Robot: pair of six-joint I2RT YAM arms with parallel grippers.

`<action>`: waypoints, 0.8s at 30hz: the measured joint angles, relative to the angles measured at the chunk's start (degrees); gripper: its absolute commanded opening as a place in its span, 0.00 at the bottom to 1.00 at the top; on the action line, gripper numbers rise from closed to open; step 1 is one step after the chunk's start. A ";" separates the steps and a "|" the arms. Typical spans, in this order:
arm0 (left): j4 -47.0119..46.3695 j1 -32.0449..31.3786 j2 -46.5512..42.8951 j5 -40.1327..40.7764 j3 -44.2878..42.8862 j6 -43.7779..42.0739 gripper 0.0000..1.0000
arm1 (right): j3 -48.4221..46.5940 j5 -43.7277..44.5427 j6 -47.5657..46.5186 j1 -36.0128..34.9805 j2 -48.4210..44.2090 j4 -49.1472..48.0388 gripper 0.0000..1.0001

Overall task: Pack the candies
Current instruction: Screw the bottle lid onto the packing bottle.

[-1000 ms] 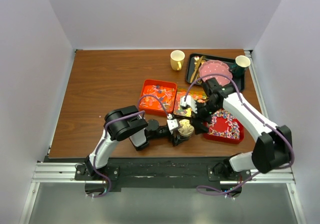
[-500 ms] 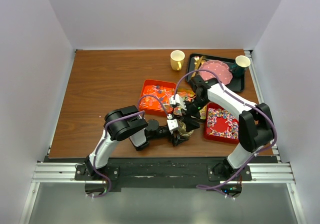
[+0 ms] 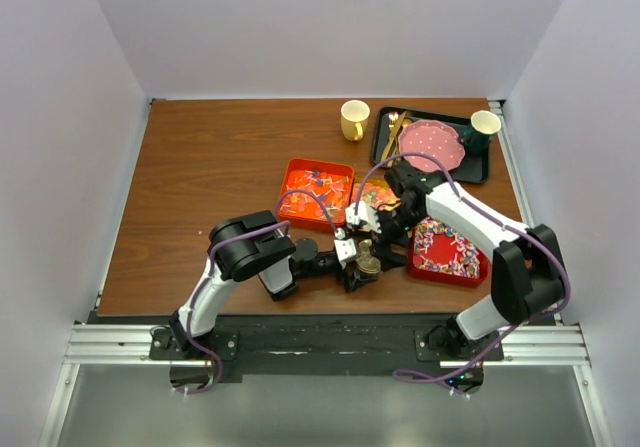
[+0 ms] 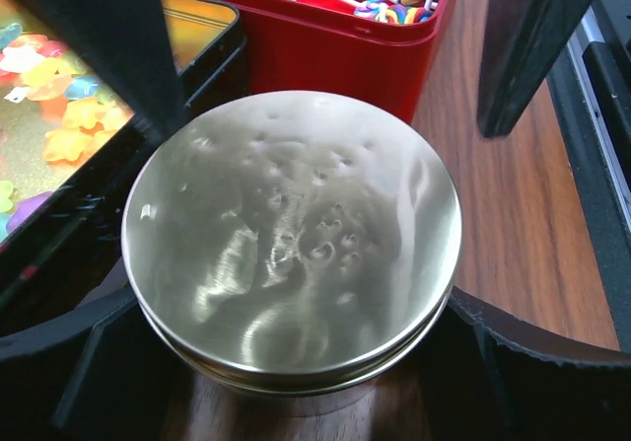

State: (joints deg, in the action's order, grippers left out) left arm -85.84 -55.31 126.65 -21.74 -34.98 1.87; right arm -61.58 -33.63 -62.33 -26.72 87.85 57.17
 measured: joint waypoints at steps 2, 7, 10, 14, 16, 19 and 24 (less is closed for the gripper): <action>-0.02 0.02 0.00 -0.11 0.00 0.00 0.00 | 1.88 1.38 0.50 0.22 -2.45 -0.02 0.89; -0.02 0.07 0.00 -0.07 0.02 0.07 0.00 | 6.97 3.04 1.73 0.33 -8.83 5.60 0.88; -0.02 0.20 0.07 0.09 -0.09 0.04 0.00 | 8.55 2.91 3.50 0.31 -10.75 9.27 0.88; -0.07 0.31 0.33 0.09 -0.39 0.02 0.00 | 5.60 1.27 7.13 3.26 -9.90 9.62 0.90; -0.09 0.35 0.44 0.04 -0.55 0.02 0.00 | 3.04 0.70 8.28 3.93 -8.92 7.72 0.92; -0.07 0.39 0.44 -0.04 -0.55 0.02 0.00 | 1.46 -0.28 7.74 3.96 -8.85 3.45 0.99; -0.07 0.42 0.44 -0.13 -0.57 0.02 0.00 | 1.09 -1.68 1.05 3.69 -7.67 0.07 0.99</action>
State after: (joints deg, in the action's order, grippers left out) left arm -85.91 -54.89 127.09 -21.87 -35.55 1.89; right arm -60.49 -35.31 -61.28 -23.03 80.18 57.23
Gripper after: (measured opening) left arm 0.875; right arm 0.986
